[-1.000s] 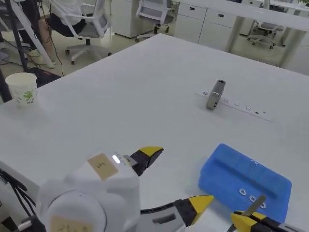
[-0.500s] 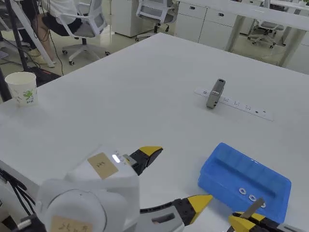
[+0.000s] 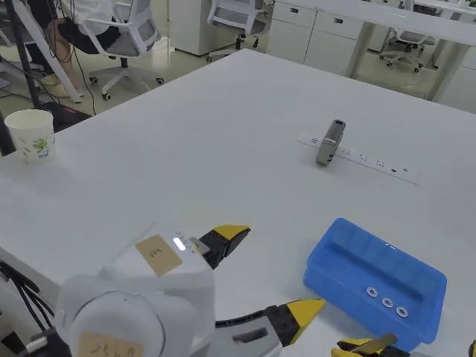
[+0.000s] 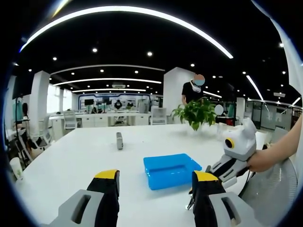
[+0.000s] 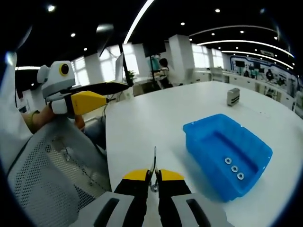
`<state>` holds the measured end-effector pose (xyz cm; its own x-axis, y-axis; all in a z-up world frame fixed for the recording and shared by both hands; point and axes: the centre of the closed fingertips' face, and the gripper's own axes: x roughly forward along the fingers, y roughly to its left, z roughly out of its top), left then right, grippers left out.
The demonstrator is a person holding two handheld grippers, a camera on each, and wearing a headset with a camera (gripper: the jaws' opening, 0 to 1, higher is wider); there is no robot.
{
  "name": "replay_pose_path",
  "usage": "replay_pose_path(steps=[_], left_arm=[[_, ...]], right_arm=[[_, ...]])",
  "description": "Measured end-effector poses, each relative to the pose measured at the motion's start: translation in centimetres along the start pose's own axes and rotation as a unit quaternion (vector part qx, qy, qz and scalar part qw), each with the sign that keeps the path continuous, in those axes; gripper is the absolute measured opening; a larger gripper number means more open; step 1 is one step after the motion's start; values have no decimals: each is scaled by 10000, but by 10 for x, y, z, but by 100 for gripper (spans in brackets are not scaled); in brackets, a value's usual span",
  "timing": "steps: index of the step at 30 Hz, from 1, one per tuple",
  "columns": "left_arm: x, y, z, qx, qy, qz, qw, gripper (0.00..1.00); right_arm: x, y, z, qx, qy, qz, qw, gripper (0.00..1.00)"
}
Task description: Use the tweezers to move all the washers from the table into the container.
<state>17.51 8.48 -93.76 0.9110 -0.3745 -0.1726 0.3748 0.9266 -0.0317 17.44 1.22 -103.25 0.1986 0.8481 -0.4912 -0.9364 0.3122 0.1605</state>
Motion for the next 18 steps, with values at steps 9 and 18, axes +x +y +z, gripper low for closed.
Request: replay_pose_path(steps=[9, 18], left_arm=[[0, 0, -1, 28, 19, 16, 10000, 61], [0, 0, -2, 62, 54, 2, 10000, 60]], right_arm=[[6, 11, 1, -408, 409, 146, 9982, 4], [7, 13, -2, -401, 648, 177, 9969, 3]])
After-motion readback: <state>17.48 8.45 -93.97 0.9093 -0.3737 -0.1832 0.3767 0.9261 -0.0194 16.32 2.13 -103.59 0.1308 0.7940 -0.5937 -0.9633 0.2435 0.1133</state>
